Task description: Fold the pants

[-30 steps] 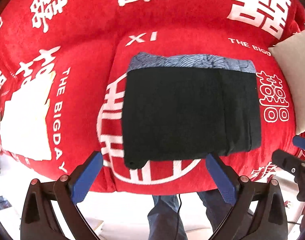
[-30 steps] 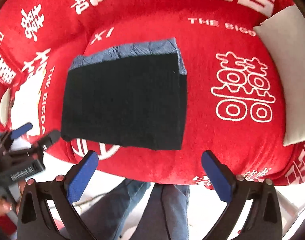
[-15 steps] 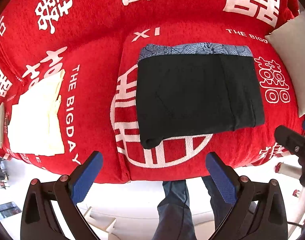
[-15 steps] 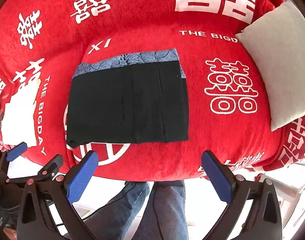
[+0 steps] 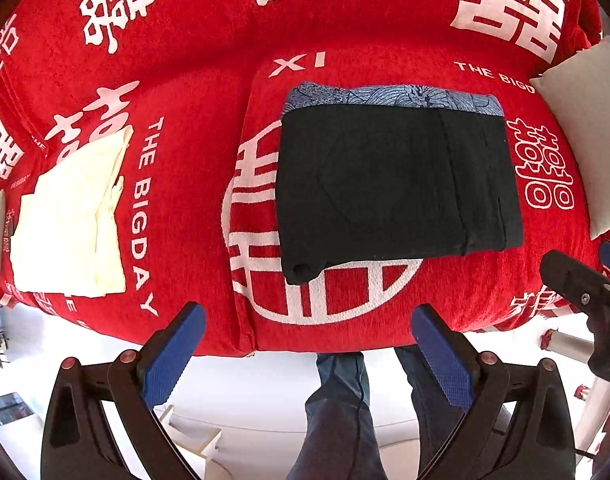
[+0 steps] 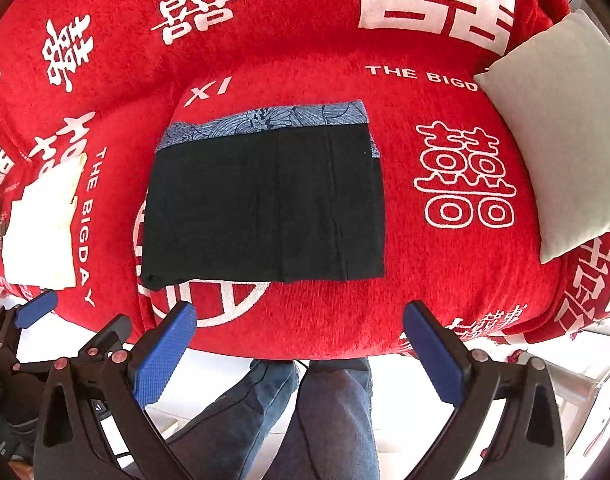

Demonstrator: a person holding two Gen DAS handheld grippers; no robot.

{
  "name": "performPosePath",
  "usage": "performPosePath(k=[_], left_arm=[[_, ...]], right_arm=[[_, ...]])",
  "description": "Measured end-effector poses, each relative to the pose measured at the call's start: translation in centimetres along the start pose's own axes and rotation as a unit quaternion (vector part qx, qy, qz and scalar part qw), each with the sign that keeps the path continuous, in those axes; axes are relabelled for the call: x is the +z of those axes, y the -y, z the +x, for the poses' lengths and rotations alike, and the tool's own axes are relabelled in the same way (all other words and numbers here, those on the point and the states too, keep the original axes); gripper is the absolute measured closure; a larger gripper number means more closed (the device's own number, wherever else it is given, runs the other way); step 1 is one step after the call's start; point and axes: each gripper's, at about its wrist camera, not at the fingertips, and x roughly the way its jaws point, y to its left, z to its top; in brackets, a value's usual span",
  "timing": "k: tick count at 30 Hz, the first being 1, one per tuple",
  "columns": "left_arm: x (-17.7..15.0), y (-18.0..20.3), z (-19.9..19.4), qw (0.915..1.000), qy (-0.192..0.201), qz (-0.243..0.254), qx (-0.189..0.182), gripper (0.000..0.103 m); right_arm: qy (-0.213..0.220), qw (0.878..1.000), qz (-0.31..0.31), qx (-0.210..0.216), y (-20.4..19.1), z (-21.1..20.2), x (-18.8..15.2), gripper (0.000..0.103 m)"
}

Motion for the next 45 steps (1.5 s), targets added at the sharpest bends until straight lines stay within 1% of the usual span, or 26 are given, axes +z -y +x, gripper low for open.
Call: performPosePath(k=[30,45], left_arm=[[0.19,0.50,-0.22,1.0000,-0.001,0.004,-0.001,0.000],[0.17,0.61,-0.21,0.9999,0.004,0.014,-0.001,0.000]], right_arm=[[-0.004,1.000,-0.001,-0.006,0.00,0.21,0.32,0.000],[-0.005,1.000,-0.002,-0.008,0.12,0.44,0.46,0.000]])
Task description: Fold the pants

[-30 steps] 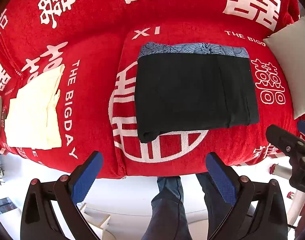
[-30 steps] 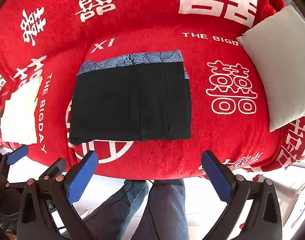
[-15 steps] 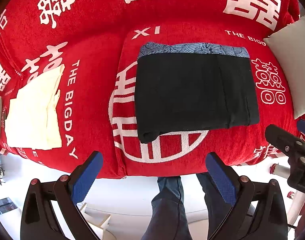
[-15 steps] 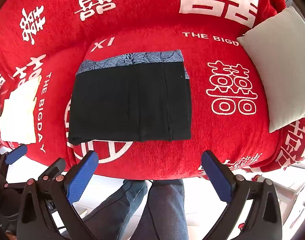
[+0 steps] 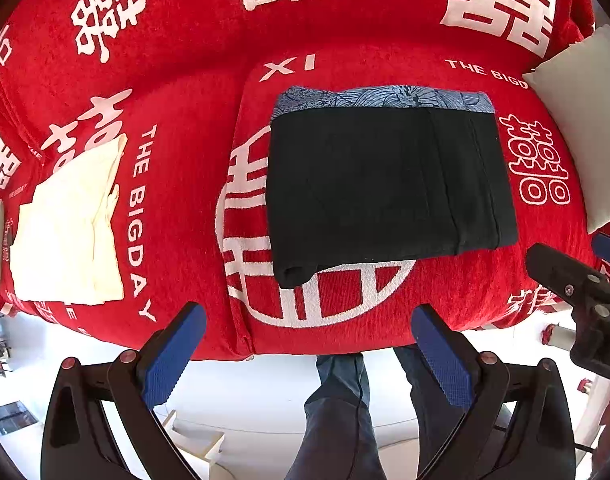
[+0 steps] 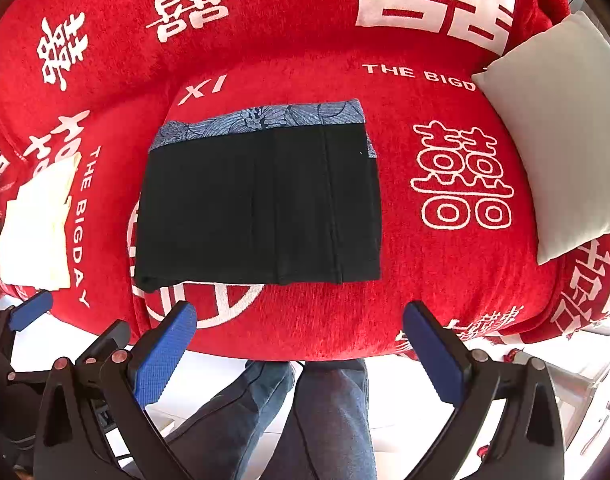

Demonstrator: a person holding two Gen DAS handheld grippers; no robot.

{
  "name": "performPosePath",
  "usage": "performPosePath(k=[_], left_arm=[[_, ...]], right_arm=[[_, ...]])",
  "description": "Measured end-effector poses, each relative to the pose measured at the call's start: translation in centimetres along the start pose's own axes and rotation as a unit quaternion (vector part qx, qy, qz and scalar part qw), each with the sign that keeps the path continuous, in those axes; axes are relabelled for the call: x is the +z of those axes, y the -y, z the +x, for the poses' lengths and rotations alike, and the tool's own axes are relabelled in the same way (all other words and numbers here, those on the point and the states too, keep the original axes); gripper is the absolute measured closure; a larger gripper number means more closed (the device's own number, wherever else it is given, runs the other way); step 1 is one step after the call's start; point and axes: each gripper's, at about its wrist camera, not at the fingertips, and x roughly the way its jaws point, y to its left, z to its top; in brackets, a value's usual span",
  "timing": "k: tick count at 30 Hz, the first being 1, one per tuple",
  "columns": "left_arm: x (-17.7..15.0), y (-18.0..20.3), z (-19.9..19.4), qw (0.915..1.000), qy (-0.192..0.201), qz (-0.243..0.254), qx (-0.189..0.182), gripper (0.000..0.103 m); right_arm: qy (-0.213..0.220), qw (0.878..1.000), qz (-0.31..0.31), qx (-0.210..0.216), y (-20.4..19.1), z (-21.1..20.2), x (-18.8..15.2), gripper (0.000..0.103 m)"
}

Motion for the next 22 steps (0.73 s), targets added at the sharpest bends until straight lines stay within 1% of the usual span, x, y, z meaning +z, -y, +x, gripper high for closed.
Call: performPosePath(k=[13,18,22], left_arm=[[-0.07,0.22,-0.02,1.0000,0.005,0.001,-0.001,0.000],[-0.02,0.42,-0.40,0.9997,0.023,0.007,0.003,0.000],[0.15,0.43,-0.34,0.9998,0.019,0.006,-0.001,0.000]], right_arm=[[-0.003,1.000,-0.001,-0.001,-0.09,0.31,-0.20,0.000],[-0.003,1.000,-0.001,-0.001,-0.03,0.35,-0.17,0.000],[-0.003,1.000,-0.001,-0.001,-0.01,0.34,-0.14,0.000]])
